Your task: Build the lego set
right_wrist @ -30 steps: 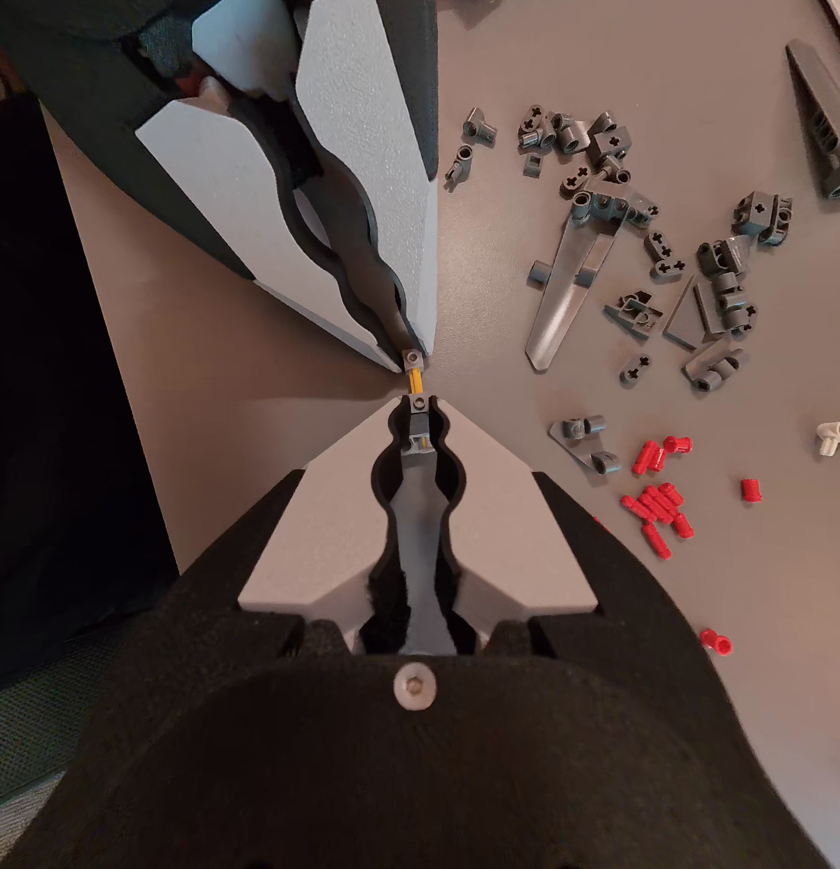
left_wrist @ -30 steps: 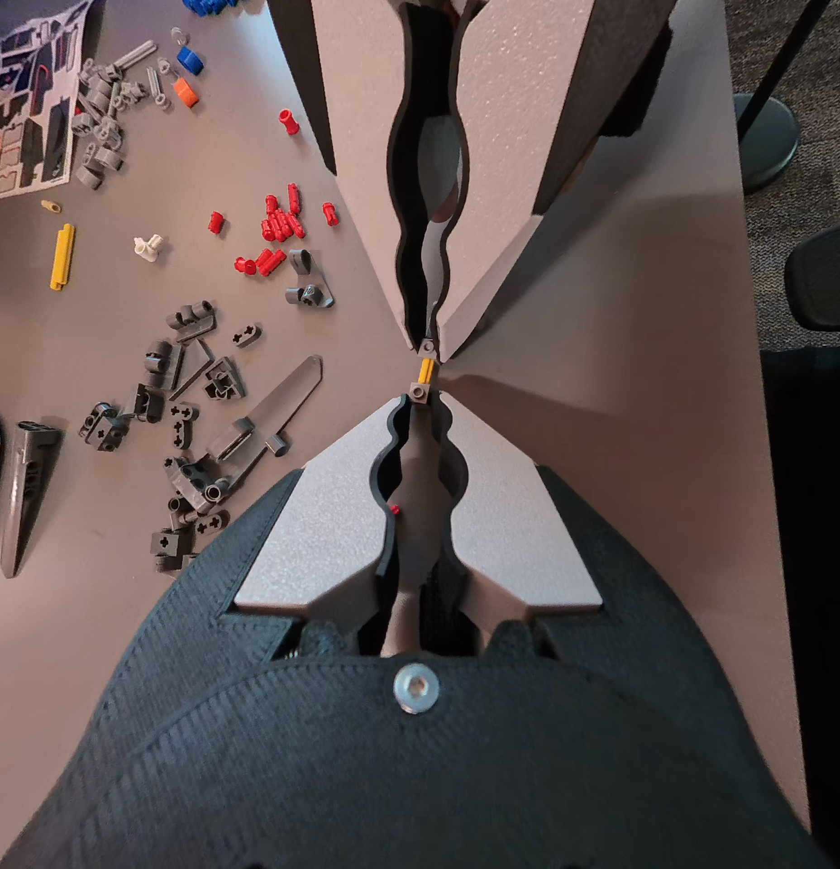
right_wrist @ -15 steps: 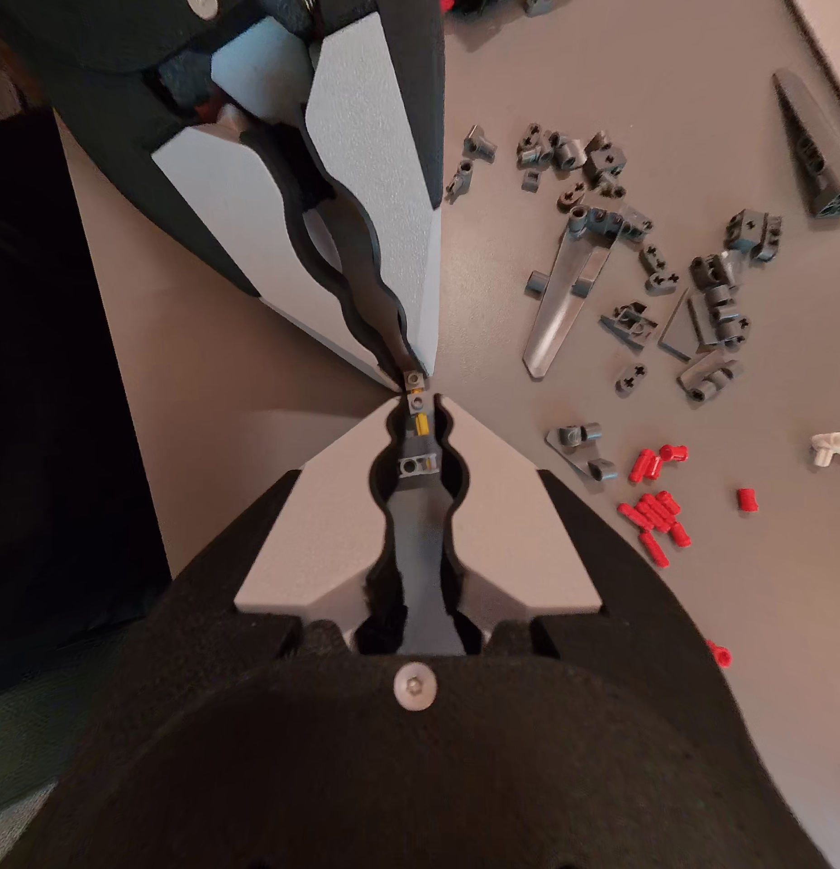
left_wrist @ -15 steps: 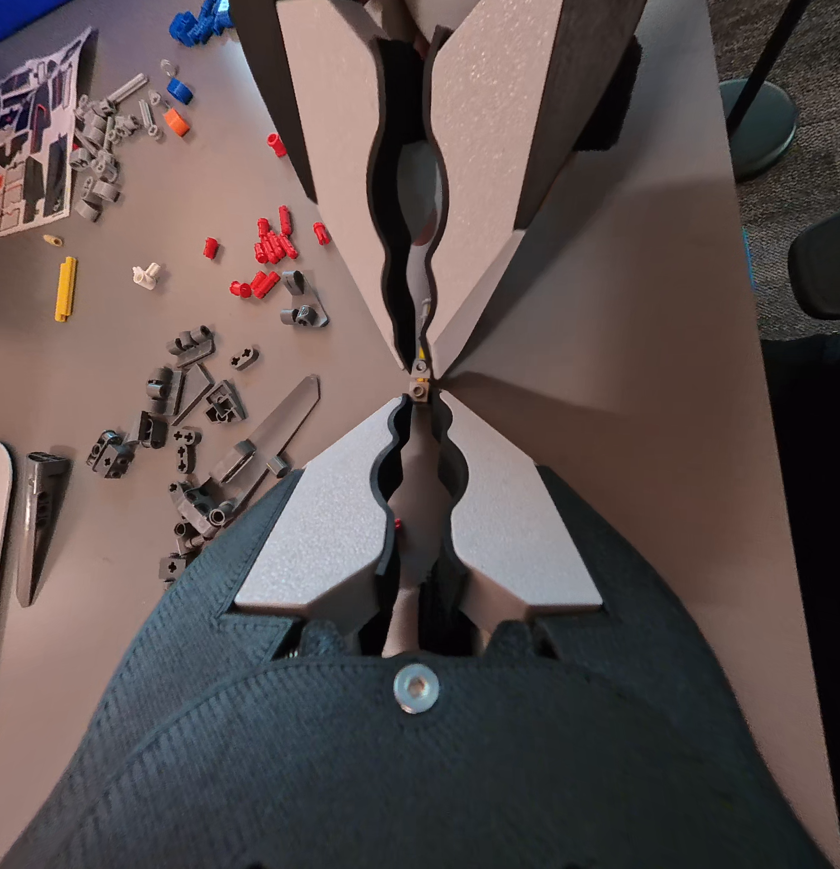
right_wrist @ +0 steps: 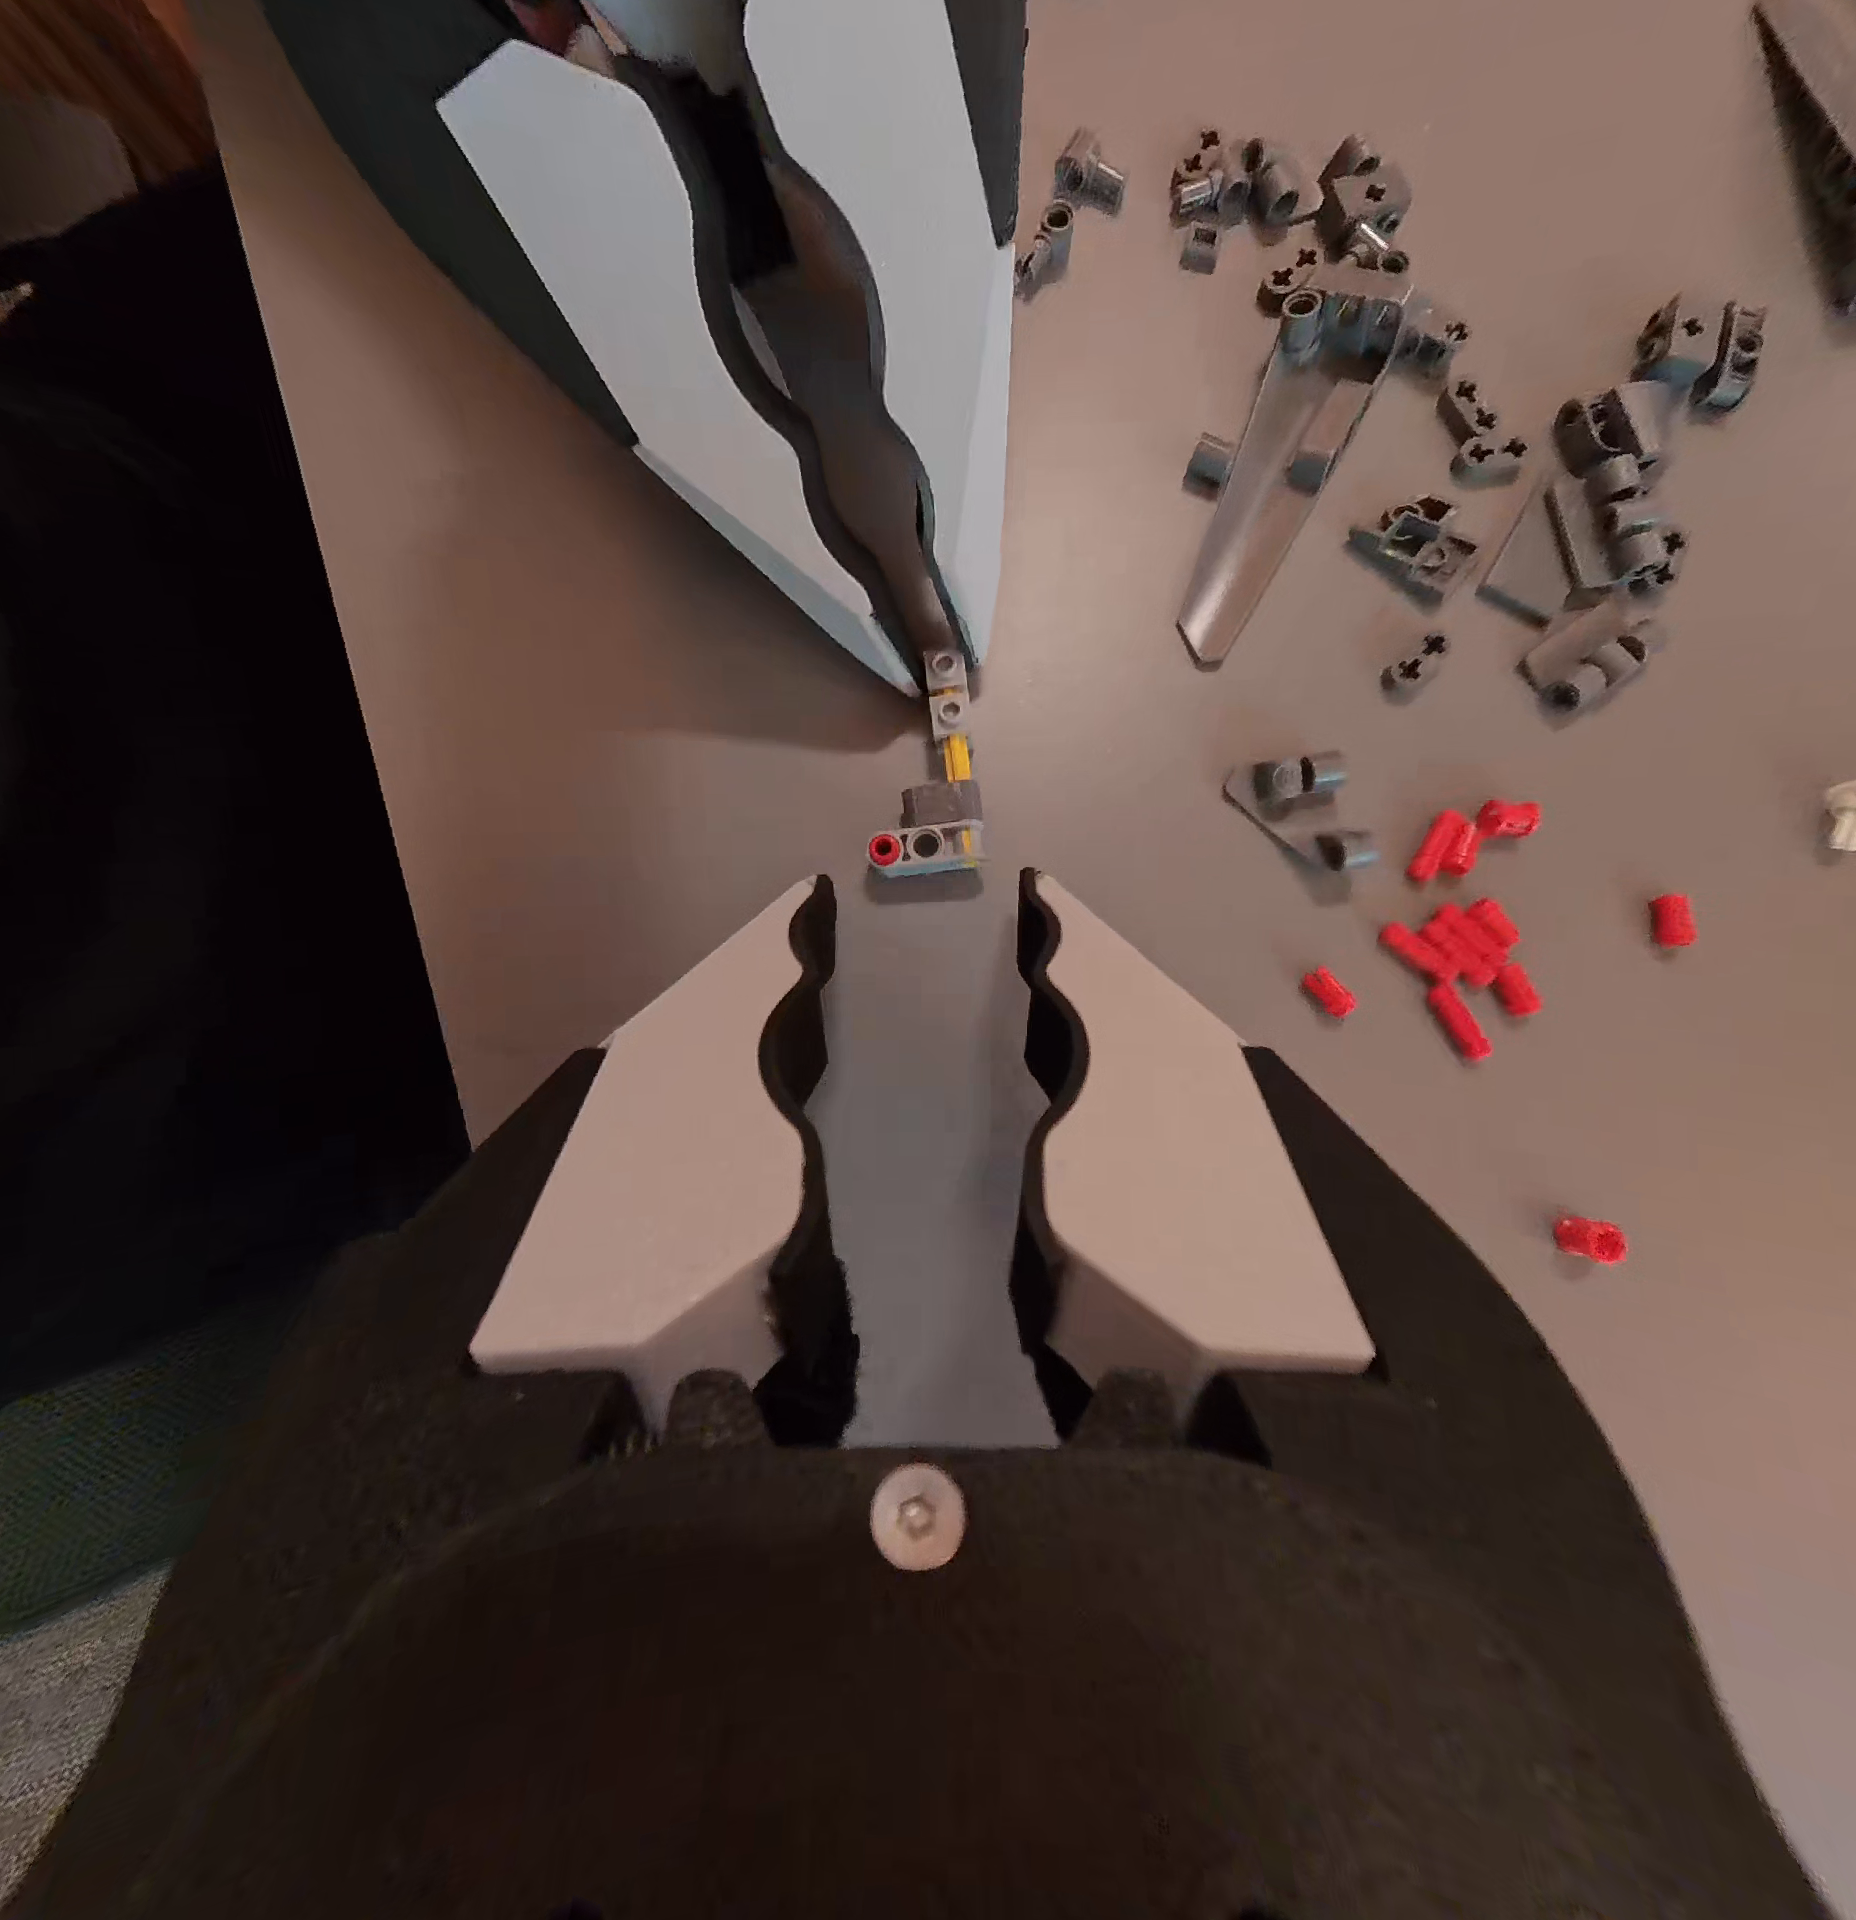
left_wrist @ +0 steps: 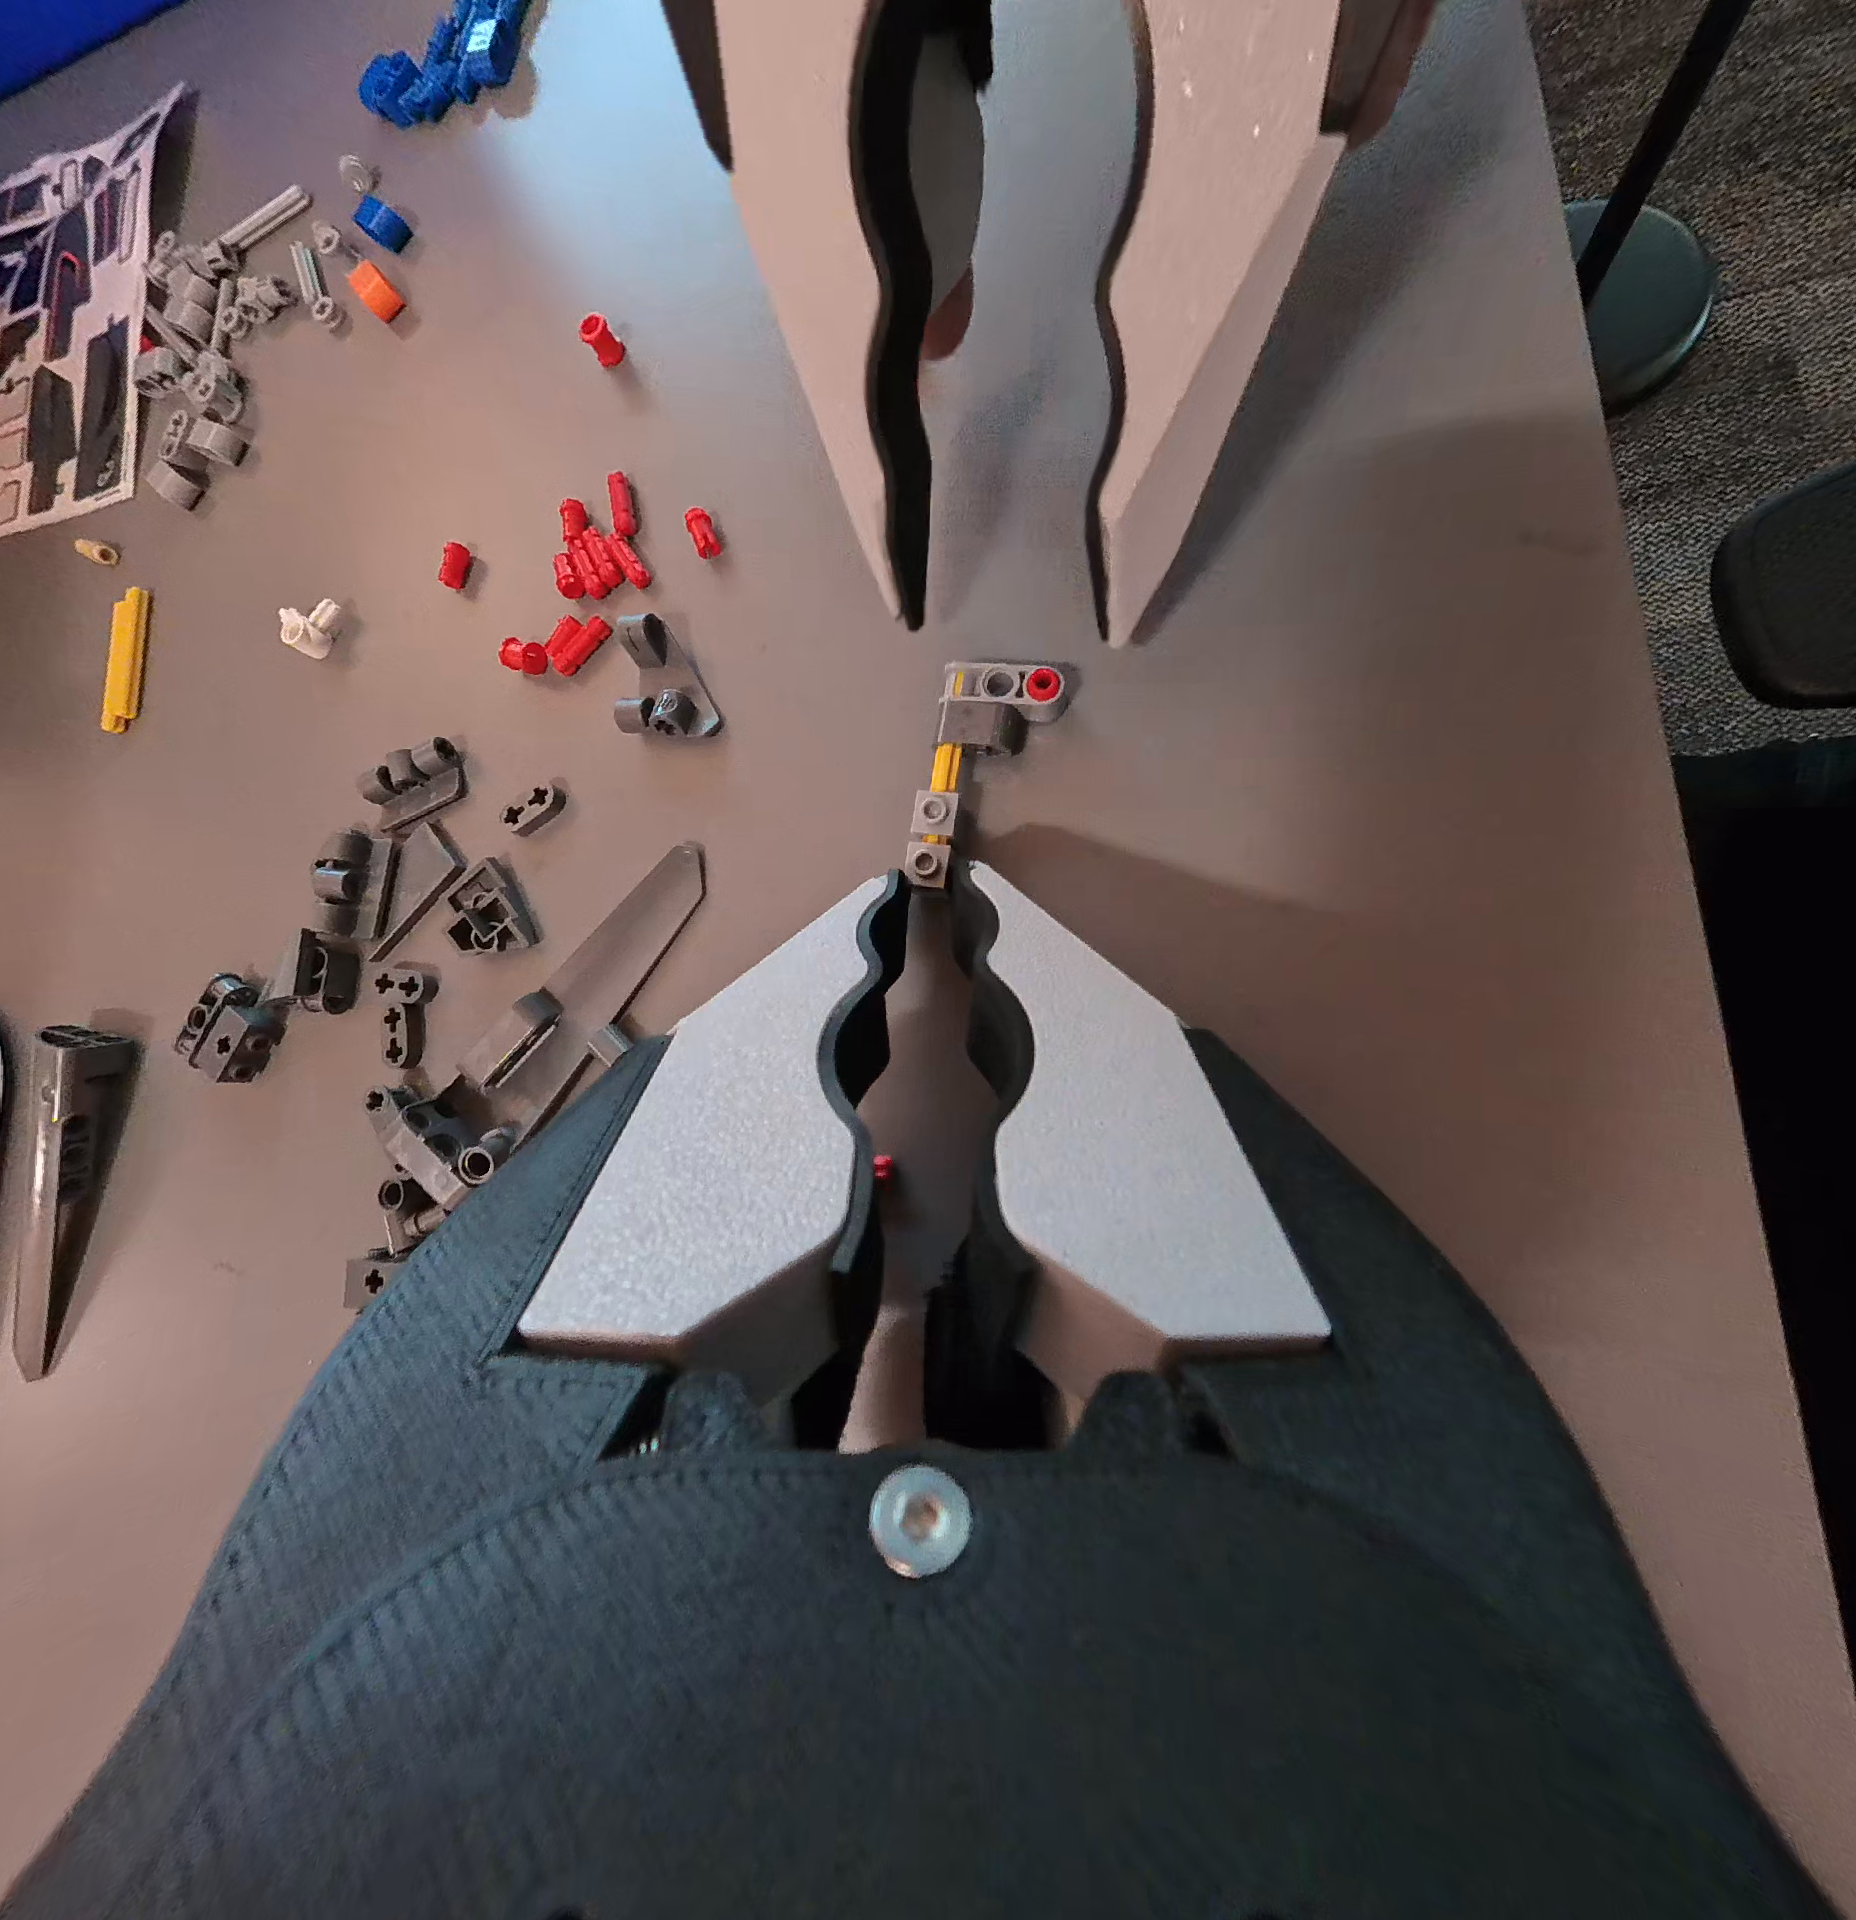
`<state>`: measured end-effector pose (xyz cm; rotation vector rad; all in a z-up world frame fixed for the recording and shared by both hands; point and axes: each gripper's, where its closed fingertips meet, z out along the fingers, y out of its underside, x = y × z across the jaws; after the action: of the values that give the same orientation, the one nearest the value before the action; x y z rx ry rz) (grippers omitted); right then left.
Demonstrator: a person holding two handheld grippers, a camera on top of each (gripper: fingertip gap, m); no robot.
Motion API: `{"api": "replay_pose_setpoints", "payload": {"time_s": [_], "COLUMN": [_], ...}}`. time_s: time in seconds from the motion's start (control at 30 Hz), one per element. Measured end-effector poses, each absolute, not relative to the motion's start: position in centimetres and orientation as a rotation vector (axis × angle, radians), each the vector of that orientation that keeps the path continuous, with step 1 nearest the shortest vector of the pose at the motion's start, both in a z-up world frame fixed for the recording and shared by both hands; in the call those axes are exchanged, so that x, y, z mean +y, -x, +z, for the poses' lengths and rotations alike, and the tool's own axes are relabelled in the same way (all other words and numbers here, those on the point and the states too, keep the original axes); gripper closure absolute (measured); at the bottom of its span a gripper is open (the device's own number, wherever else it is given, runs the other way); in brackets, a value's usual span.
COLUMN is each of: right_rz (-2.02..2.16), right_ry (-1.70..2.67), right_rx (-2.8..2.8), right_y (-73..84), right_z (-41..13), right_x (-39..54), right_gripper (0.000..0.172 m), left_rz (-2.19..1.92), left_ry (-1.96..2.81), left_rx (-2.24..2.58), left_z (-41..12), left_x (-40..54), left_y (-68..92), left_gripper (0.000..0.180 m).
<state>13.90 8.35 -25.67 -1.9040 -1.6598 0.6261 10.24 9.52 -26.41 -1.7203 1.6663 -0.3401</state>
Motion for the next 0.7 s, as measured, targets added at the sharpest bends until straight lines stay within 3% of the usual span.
{"api": "replay_pose_setpoints", "payload": {"time_s": [0.13,0.7], "right_rz": [0.636,0.653], "right_ry": [1.898,1.883], "right_rx": [-1.628,-1.66], "right_y": [-13.27,-13.09], "right_z": [-26.31,-26.43], "right_x": [8.41,8.47], "right_gripper": [0.151,0.152], "left_rz": [-0.336,-0.337], "left_ry": [1.72,1.655], "left_rx": [1.673,1.725], "left_z": [-26.4,-26.37], "left_x": [9.45,9.49], "left_y": [-10.28,-10.29], "left_gripper": [0.174,0.174]}}
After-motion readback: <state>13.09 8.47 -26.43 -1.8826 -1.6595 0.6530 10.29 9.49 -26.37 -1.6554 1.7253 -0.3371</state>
